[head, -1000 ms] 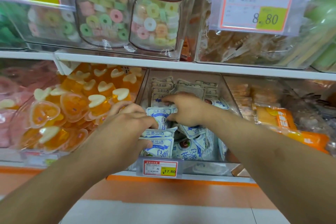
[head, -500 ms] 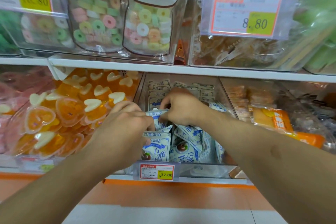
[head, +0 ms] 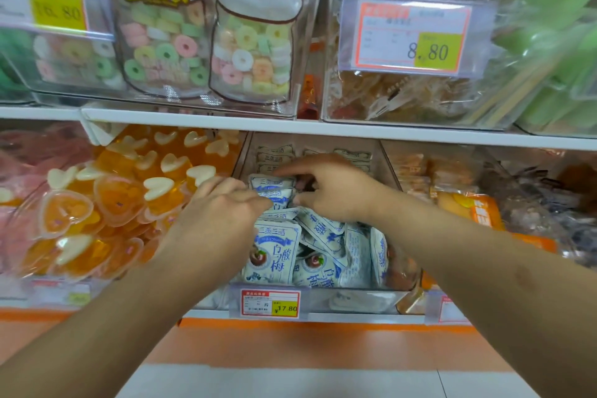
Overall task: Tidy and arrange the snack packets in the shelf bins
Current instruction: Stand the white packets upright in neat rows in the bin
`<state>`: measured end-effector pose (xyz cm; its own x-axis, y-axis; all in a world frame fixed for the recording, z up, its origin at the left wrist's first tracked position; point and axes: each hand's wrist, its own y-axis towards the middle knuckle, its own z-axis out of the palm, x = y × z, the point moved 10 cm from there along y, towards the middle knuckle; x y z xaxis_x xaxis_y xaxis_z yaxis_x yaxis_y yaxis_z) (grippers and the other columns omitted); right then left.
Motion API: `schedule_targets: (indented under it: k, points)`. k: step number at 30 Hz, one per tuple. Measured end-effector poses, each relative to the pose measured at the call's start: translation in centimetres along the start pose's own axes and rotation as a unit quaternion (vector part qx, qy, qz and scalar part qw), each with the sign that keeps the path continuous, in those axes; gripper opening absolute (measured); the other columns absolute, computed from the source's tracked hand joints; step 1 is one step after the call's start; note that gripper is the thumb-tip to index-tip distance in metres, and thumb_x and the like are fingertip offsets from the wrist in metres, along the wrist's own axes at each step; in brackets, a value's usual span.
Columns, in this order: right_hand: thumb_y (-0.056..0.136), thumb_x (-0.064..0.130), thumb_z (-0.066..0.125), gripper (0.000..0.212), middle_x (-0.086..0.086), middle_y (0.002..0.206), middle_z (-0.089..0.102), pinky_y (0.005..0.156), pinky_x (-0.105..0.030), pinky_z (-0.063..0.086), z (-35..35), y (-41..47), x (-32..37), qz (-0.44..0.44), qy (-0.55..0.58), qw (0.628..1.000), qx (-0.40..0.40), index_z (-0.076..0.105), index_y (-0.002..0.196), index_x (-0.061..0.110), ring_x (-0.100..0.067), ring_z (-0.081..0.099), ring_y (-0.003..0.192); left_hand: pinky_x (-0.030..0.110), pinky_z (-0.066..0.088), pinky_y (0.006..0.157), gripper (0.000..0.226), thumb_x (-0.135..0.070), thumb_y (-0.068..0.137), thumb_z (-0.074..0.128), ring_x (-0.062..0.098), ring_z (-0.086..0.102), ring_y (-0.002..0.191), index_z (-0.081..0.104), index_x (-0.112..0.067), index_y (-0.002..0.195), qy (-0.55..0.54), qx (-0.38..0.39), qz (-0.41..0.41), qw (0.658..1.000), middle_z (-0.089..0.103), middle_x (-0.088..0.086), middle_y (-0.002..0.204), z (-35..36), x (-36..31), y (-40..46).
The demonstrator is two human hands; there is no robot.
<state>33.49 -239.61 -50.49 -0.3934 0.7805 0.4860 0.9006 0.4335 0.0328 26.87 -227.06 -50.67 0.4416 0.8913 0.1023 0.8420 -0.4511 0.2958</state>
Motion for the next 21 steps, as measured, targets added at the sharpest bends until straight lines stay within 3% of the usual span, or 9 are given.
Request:
schedule_targets:
  k: [3, 5, 7, 10, 12, 14, 17, 19, 21]
  points:
    - [0.098, 0.018, 0.072, 0.04, 0.018, 0.132, 0.07, 0.101, -0.013, 0.049, -2.2, -3.3, -0.4, -0.014, 0.033, 0.997, -0.065, 0.07, 0.132, 0.037, 0.002, 0.063, 0.113, 0.035, 0.028, 0.102, 0.063, -0.008, 0.055, 0.094, 0.022, 0.068, 0.105, 0.075, -0.024, 0.113, -0.036, -0.005, 0.003, 0.999, 0.075, -0.007, 0.11, -0.6, -0.5, -0.9]
    - [0.095, 0.026, 0.076, 0.029, 0.019, 0.127, 0.071, 0.103, -0.017, 0.047, -2.7, -5.5, -0.9, -0.015, 0.002, 0.998, -0.062, 0.074, 0.123, 0.036, 0.001, 0.062, 0.116, 0.036, 0.031, 0.104, 0.057, -0.009, 0.063, 0.091, 0.022, 0.065, 0.109, 0.073, -0.025, 0.115, -0.067, -0.013, 0.024, 0.997, 0.073, -0.008, 0.113, -1.4, -1.6, -1.3]
    - [0.089, 0.041, 0.081, 0.037, 0.018, 0.131, 0.067, 0.111, -0.031, 0.043, -2.0, -7.3, -1.2, -0.024, -0.044, 0.999, -0.016, 0.072, 0.125, 0.037, -0.003, 0.057, 0.124, 0.035, 0.038, 0.103, 0.042, -0.019, 0.08, 0.082, 0.015, 0.059, 0.115, 0.07, -0.031, 0.118, -0.12, -0.015, 0.046, 0.992, 0.069, -0.014, 0.116, -2.1, -3.2, -1.6]
    - [0.084, 0.059, 0.076, 0.058, 0.02, 0.148, 0.054, 0.118, -0.038, 0.027, 0.0, -9.1, -1.8, -0.049, -0.194, 0.978, 0.059, 0.061, 0.139, 0.046, -0.009, 0.041, 0.139, 0.029, 0.046, 0.099, 0.025, -0.032, 0.095, 0.068, 0.003, 0.054, 0.112, 0.067, -0.038, 0.118, -0.204, 0.027, 0.06, 0.977, 0.065, -0.022, 0.113, -1.5, -5.7, -1.1]
    - [0.085, 0.055, 0.074, 0.054, 0.019, 0.152, 0.05, 0.118, -0.039, 0.021, 0.0, -9.5, -2.1, -0.058, -0.254, 0.964, 0.055, 0.063, 0.137, 0.047, -0.013, 0.036, 0.144, 0.024, 0.049, 0.094, 0.024, -0.038, 0.098, 0.063, -0.002, 0.055, 0.105, 0.065, -0.038, 0.122, -0.235, 0.078, 0.045, 0.968, 0.064, -0.023, 0.109, -0.1, -6.7, -0.6]
    - [0.086, 0.05, 0.075, 0.039, 0.018, 0.147, 0.054, 0.114, -0.038, 0.024, -0.9, -10.0, -2.4, -0.051, -0.265, 0.962, 0.026, 0.071, 0.124, 0.044, -0.015, 0.04, 0.141, 0.025, 0.051, 0.092, 0.027, -0.043, 0.099, 0.059, -0.002, 0.058, 0.106, 0.062, -0.039, 0.126, -0.244, 0.105, 0.023, 0.964, 0.065, -0.022, 0.114, 1.1, -6.9, -0.2]
    - [0.088, 0.041, 0.076, 0.021, 0.021, 0.135, 0.059, 0.109, -0.036, 0.03, -2.4, -10.8, -3.5, -0.028, -0.228, 0.973, -0.016, 0.076, 0.109, 0.04, -0.014, 0.048, 0.131, 0.024, 0.052, 0.089, 0.026, -0.041, 0.099, 0.059, -0.002, 0.061, 0.11, 0.06, -0.04, 0.125, -0.243, 0.094, -0.018, 0.965, 0.066, -0.022, 0.118, 1.3, -6.3, 0.3]
    - [0.088, 0.037, 0.076, 0.016, 0.022, 0.127, 0.061, 0.105, -0.033, 0.031, -3.0, -11.1, -4.3, -0.012, -0.211, 0.977, -0.03, 0.078, 0.104, 0.039, -0.012, 0.05, 0.126, 0.018, 0.049, 0.081, 0.028, -0.034, 0.099, 0.062, -0.004, 0.061, 0.1, 0.058, -0.041, 0.125, -0.257, 0.091, -0.045, 0.961, 0.062, -0.022, 0.112, 1.6, -6.0, 0.8]
    - [0.088, 0.035, 0.076, 0.013, 0.022, 0.12, 0.063, 0.098, -0.03, 0.029, -3.4, -11.1, -4.6, -0.01, -0.207, 0.977, -0.046, 0.08, 0.099, 0.038, -0.012, 0.051, 0.12, 0.02, 0.049, 0.08, 0.038, -0.031, 0.098, 0.066, -0.004, 0.059, 0.093, 0.054, -0.042, 0.132, -0.255, 0.096, -0.046, 0.961, 0.056, -0.023, 0.116, 1.9, -6.1, 1.1]
